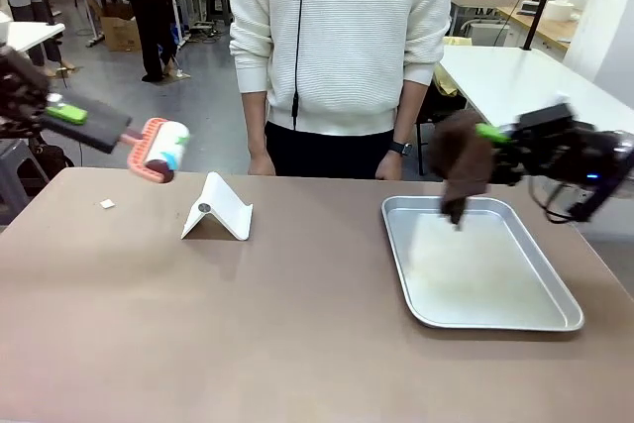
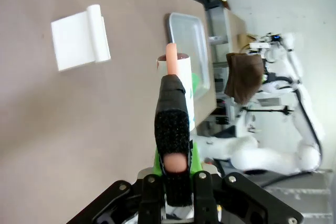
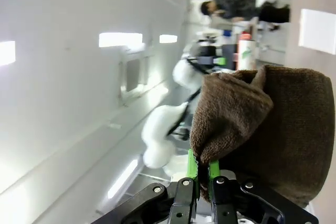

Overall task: Clean the surface of the table.
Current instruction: Return the Lint Roller and towel to their original positions.

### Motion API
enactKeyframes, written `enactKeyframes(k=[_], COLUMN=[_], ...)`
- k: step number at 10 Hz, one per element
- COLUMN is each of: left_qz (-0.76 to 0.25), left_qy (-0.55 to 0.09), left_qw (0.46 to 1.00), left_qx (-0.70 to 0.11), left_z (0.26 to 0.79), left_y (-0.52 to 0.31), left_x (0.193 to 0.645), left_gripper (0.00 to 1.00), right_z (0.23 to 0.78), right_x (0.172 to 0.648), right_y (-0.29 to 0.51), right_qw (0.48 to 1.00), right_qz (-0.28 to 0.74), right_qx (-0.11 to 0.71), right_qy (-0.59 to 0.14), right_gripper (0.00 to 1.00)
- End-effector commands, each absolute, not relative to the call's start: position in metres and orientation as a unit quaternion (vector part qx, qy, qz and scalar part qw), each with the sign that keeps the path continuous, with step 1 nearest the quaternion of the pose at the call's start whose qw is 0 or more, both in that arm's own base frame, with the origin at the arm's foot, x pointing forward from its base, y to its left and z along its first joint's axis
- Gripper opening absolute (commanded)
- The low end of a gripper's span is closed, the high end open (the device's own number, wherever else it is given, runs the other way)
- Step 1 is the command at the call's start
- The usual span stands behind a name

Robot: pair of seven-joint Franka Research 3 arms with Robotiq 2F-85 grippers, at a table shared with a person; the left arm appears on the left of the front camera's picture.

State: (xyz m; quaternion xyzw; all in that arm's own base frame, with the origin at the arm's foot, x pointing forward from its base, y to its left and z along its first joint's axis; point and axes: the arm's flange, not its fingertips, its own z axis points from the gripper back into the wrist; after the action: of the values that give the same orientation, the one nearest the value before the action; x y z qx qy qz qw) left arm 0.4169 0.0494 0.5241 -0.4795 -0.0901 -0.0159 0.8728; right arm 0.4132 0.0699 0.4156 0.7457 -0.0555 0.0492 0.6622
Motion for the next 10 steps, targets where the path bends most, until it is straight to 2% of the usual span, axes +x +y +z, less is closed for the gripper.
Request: enactKeyframes(k=[1,4,6,10], left_qz=[0.001,0.022,0.028,0.026], left_qy=[-0.111,-0.096,-0.096,-0.088], left_qw=[0.899,0.930,0.944,0.960], left_qx=[-0.424,-0.353,-0.314,-0.266], left_z=[0.527,0.518,0.498,0.466], left_y=[0.010,-0.054,-0.084,-0.120], left_x=[0.425,0.479,0.497,0.514], left_gripper=[0.20,0.20,0.20,0.20], right_z=[0.410,0.367,0.333,0.298], right_x=[0.433,0.467,0.481,0.502], right_y=[0.126,0.192,0.215,0.211], right_qw=[0.713,0.784,0.829,0.858], right_qz=[0.055,0.076,0.058,0.022], right_qx=[0.696,0.614,0.552,0.509], right_qy=[-0.071,-0.057,-0.068,-0.069], right_gripper=[0.09,0.09,0.09,0.09])
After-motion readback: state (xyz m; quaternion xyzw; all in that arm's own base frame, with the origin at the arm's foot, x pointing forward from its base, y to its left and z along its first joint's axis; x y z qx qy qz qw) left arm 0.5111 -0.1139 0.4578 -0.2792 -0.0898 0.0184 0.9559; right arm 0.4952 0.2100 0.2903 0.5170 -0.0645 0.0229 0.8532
